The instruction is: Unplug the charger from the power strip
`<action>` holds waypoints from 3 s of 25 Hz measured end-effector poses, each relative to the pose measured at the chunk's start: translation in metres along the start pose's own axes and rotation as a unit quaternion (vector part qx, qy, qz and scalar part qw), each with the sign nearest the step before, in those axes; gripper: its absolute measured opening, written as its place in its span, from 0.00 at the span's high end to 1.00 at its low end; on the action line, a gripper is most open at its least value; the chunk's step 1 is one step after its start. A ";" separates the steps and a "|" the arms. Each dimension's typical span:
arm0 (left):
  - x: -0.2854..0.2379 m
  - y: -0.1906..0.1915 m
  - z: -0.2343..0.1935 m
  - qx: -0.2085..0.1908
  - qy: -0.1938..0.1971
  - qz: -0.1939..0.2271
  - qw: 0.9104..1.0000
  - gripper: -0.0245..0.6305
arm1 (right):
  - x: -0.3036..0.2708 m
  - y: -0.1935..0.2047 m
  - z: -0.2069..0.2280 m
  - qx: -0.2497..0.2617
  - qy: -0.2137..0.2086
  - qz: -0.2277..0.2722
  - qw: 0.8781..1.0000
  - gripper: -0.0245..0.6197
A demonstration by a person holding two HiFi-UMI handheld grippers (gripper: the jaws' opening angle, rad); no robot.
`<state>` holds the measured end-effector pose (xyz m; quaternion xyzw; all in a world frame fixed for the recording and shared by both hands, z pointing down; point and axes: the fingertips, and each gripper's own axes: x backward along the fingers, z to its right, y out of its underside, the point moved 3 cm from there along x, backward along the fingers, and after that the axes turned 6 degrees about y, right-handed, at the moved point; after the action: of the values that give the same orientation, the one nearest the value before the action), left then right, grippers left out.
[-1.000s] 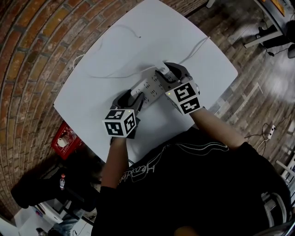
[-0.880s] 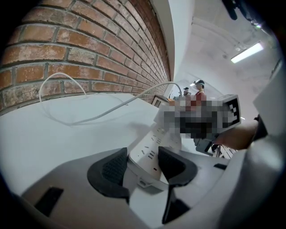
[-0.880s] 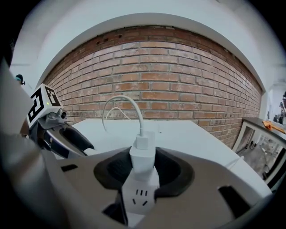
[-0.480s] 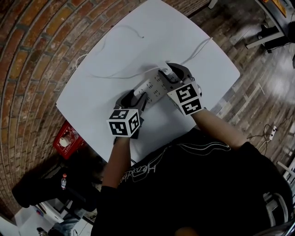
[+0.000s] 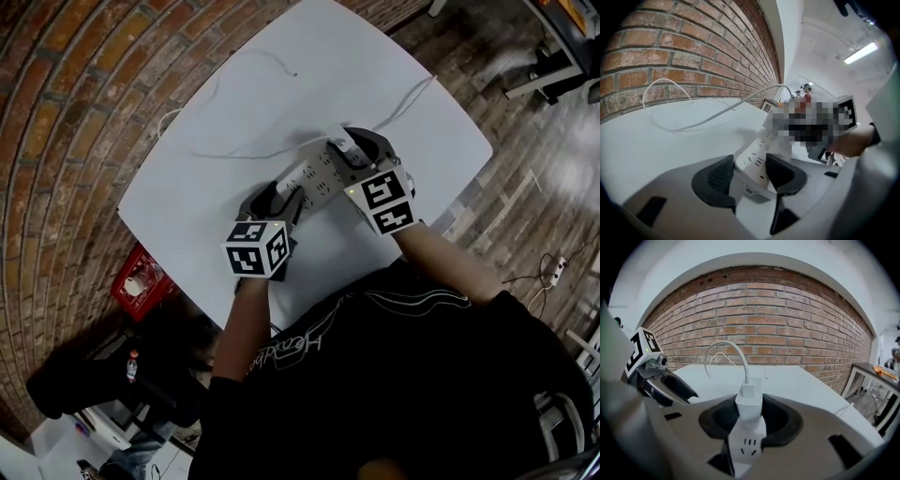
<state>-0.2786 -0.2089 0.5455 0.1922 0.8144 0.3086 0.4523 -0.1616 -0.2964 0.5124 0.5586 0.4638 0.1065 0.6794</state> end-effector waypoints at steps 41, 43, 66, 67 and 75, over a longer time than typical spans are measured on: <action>-0.004 0.000 0.002 0.028 -0.019 -0.003 0.999 0.63 | 0.008 -0.001 0.003 0.003 0.016 -0.020 1.000 0.78; -0.004 -0.001 0.002 0.027 -0.021 -0.003 0.999 0.63 | 0.008 0.001 0.007 -0.009 0.005 -0.025 1.000 0.78; 0.027 -0.009 0.022 0.010 -0.051 0.047 0.998 0.67 | 0.050 -0.018 0.012 -0.190 -0.092 0.011 0.977 0.78; 0.034 -0.011 0.027 0.016 -0.047 0.059 0.997 0.67 | 0.054 -0.017 0.011 -0.212 -0.105 0.010 0.972 0.78; 0.099 -0.029 0.090 0.037 0.010 0.162 0.986 0.77 | 0.114 -0.037 0.003 -0.278 -0.185 0.050 0.941 0.78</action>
<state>-0.2535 -0.1417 0.4284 0.3352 0.7879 0.3497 0.3803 -0.1109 -0.2363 0.4225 0.3794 0.2537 0.1599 0.8753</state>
